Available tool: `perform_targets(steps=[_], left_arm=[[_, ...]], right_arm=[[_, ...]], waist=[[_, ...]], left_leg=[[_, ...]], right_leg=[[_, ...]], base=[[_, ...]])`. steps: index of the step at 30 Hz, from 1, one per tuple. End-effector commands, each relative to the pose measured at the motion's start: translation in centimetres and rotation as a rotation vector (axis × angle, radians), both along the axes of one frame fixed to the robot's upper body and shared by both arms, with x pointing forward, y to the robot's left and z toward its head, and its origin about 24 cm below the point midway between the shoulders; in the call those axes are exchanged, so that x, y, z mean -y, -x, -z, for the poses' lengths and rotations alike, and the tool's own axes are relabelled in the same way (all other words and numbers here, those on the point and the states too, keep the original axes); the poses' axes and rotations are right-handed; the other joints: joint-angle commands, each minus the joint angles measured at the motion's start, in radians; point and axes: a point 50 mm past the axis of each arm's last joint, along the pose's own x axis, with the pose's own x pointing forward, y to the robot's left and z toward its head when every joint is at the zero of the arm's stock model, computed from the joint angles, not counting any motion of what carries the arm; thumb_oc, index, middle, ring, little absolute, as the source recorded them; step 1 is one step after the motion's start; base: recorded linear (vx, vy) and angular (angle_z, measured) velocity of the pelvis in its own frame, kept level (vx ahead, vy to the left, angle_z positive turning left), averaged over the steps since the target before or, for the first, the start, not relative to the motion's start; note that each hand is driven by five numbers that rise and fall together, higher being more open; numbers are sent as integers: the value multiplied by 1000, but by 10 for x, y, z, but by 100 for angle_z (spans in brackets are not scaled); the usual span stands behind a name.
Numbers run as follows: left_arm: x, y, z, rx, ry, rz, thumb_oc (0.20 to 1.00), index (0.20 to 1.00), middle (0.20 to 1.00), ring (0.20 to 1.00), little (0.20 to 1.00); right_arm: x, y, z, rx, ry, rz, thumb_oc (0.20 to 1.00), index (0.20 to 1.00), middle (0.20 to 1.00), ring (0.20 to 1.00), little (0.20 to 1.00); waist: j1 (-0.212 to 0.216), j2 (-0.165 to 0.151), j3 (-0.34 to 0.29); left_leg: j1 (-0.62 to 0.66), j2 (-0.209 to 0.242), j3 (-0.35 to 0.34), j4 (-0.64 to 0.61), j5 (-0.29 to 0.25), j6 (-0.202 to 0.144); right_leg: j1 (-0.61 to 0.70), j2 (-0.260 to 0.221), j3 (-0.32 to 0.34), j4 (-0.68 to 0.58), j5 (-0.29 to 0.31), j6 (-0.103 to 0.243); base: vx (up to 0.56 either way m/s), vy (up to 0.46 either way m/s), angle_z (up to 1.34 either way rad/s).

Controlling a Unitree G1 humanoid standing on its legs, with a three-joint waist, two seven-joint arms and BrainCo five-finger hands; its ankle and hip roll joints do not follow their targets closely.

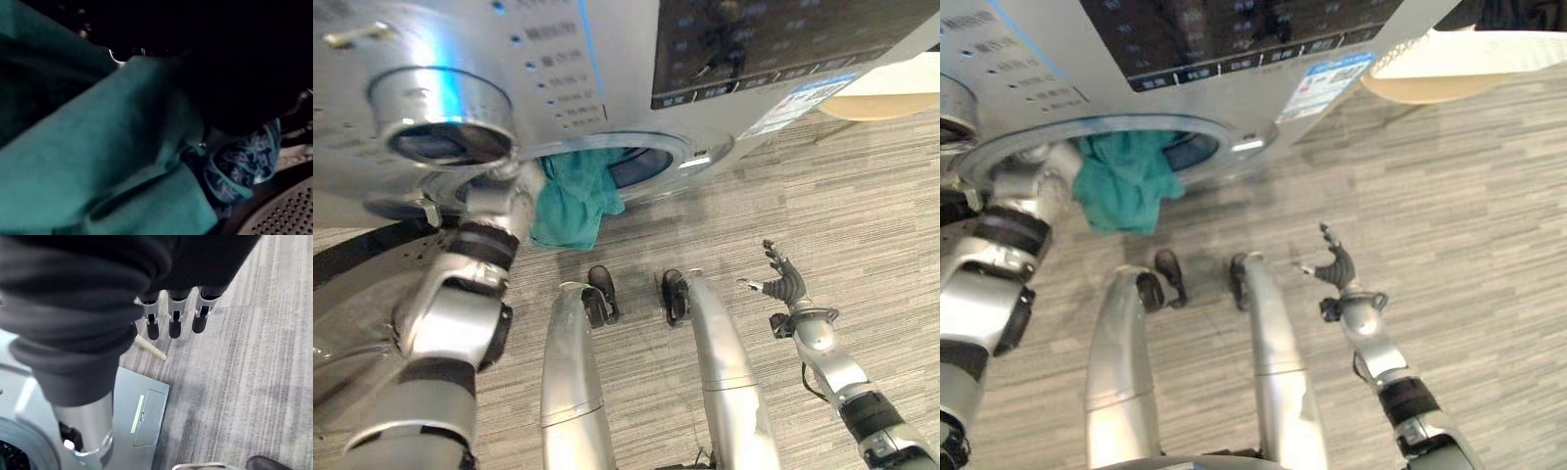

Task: Grab the laundry basket,head to the washer,open it,put in the laundry and shut it.

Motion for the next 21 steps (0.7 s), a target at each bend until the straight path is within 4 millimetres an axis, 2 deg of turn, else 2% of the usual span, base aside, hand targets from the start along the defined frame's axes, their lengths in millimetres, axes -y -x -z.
perform_targets(steps=[1, 2, 3, 4, 6, 7, 8, 11, 12, 13, 14, 16, 18, 21], left_arm=[[-6, 27, -71, 279, -15, -72, 200, 200, 200, 200, 200], [-6, 27, -72, 280, -16, -71, 200, 200, 200, 200, 200], [-4, 33, -84, 327, -21, -74, 200, 200, 200, 200, 200], [-1, 41, -99, 383, -70, -91, 200, 200, 200, 200, 200], [2, 47, -108, 396, -213, -156, 200, 200, 200, 200, 200], [2, 45, -107, 376, -288, -187, 200, 200, 200, 200, 200], [3, 45, -107, 376, -290, -188, 200, 200, 200, 200, 200], [6, 34, -88, 259, -671, -344, 200, 200, 200, 200, 200], [6, 27, -77, 204, -786, -375, 514, 514, 514, 514, 514], [6, 21, -67, 151, -906, -406, 1000, 1000, 1000, 1000, 1000], [3, 15, -56, 73, -1082, -451, 1000, 1000, 1000, 1000, 1000], [2, 5, -38, -46, -1267, -463, 1000, 1000, 1000, 1000, 1000], [-3, -4, -18, -180, -1400, -443, 1000, 1000, 1000, 1000, 1000], [-3, -7, -12, -241, -1517, -442, 1000, 1000, 1000, 1000, 1000]], right_arm=[[-1, 12, -13, 79, -37, -63, 1000, 1000, 1000, 1000, 1000], [-1, 12, -13, 79, -37, -63, 1000, 1000, 1000, 1000, 1000], [0, 13, -15, 85, -29, -72, 1000, 1000, 1000, 1000, 1000], [1, 15, -18, 99, -26, -89, 1000, 1000, 1000, 1000, 1000], [6, 18, -22, 112, -17, -95, 1000, 1000, 1000, 1000, 1000], [8, 20, -22, 111, -13, -104, 1000, 1000, 1000, 1000, 1000], [8, 20, -22, 111, -14, -105, 1000, 1000, 1000, 1000, 1000], [11, 24, -16, 101, -17, -114, 1000, 1000, 1000, 1000, 1000], [11, 25, -16, 99, -8, -125, 1000, 1000, 1000, 1000, 1000], [12, 25, -14, 94, 0, -130, 1000, 1000, 1000, 1000, 1000], [16, 25, -14, 91, 17, -127, 1000, 1000, 1000, 1000, 1000], [18, 25, -12, 79, 47, -125, 1000, 1000, 1000, 1000, 1000], [21, 25, -11, 68, 60, -123, 1000, 1000, 1000, 1000, 1000], [27, 26, -14, 62, 78, -119, 1000, 1000, 1000, 1000, 1000]], waist=[[-42, 57, -79], [-42, 57, -80], [-44, 61, -79], [-44, 64, -82], [-42, 66, -87], [-43, 68, -85], [-42, 67, -86], [-37, 74, -79], [-35, 76, -79], [-34, 77, -81], [-32, 78, -84], [-30, 80, -89], [-27, 82, -95], [-27, 82, -100]], left_leg=[[-7, 18, -89, 84, -152, 22], [-9, 18, -90, 85, -152, 22], [-24, 16, -91, 96, -154, 21], [-65, 17, -98, 126, -156, 19], [-94, 20, -99, 151, -159, 17], [-103, 23, -101, 158, -160, 17], [-105, 23, -102, 159, -160, 17], [-142, 30, -107, 193, -156, 16], [-147, 32, -108, 197, -155, 16], [-153, 32, -107, 204, -154, 16], [-157, 31, -108, 211, -155, 16], [-159, 28, -110, 217, -154, 19], [-154, 27, -109, 217, -153, 20], [-144, 22, -109, 214, -153, 19]], right_leg=[[18, -9, 10, -113, 18, 20], [16, -9, 9, -112, 17, 20], [4, -7, 9, -108, 20, 21], [-34, 0, 6, -87, 24, 23], [-64, 3, 5, -69, 30, 25], [-74, 5, 6, -62, 32, 25], [-76, 5, 5, -61, 32, 26], [-107, 4, -1, -42, 41, 26], [-112, 5, -2, -38, 42, 26], [-116, 5, -2, -34, 43, 25], [-119, 5, -5, -27, 43, 25], [-121, 5, -7, -20, 44, 25], [-119, 6, -8, -13, 41, 21], [-111, 7, -7, -15, 42, 20]], base=[[38, -33, 3], [0, 0, 0], [47, -23, 0], [55, -38, -3], [43, -31, -10], [16, -7, -9], [4, -12, -4], [-6, -11, -6], [0, 0, 0], [0, 0, 0], [0, 0, 0], [0, 0, 0], [0, 0, 0], [0, 0, 0]])
